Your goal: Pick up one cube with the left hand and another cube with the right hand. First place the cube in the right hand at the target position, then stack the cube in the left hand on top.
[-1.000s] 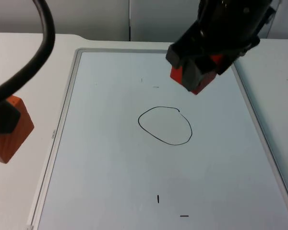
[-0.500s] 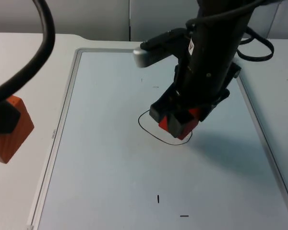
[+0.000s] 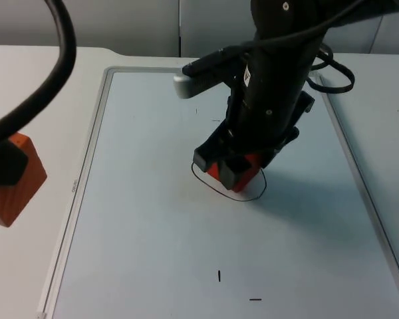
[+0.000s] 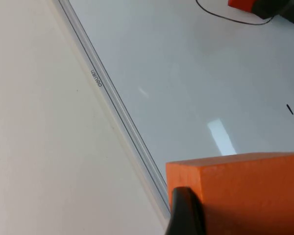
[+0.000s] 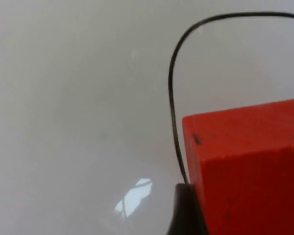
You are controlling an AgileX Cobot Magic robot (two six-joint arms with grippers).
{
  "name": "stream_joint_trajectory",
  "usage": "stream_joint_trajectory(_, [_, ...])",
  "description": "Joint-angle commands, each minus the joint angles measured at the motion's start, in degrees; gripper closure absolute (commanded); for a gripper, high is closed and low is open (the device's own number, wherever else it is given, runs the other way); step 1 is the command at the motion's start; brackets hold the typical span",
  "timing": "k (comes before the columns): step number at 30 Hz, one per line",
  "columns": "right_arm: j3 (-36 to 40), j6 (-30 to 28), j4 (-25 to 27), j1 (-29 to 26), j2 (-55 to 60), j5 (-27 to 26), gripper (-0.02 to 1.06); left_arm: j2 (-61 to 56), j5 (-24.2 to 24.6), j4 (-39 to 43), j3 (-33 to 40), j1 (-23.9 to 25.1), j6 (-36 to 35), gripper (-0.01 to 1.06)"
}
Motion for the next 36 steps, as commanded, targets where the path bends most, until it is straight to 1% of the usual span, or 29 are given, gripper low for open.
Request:
stream_joint_trajectory(1, [-0.32,1.39,-1.06,0.06,0.17,0.18,1.05,-0.45,-0.23,-0.47,0.12,-0.41,-0.31,0.73])
stream_joint_trajectory(4, [-0.32,3.26,-3.35,-0.04,0.17,0.47,1.05,-0.45,-0.23,-0.47,0.12,-0.41,-0.31,0.73])
stream_joint_trajectory(6, [-0.32,3.23,-3.48,-0.04,0.17,0.61,1.05,-0.45,-0.23,-0.47,0.12,-0.41,-0.31,0.73])
stream_joint_trajectory(18, [-0.32,3.12,-2.72,-0.04,0.17,-1.12,1.05,-0.45,-0.23,-0.47,0.12,-0.41,-0.31,0.73])
stream_joint_trajectory(33, [-0.32,2.88,-2.83,-0.04,0.17,-0.66,1.05,-0.45,-0.23,-0.47,0.12,-0.41,-0.31,0.73])
stream_joint_trajectory(34, [-0.32,2.9,-2.83,-0.04,0.17,-0.66,1.04,-0.45,-0.23,-0.47,0.12,-0.41,-0.31,0.73])
stream_joint_trajectory(36, [-0.32,2.9,-2.83,-0.04,0.17,-0.66,0.96,-0.45,-0.23,-0.47,0.12,-0.41,-0.31,0.73])
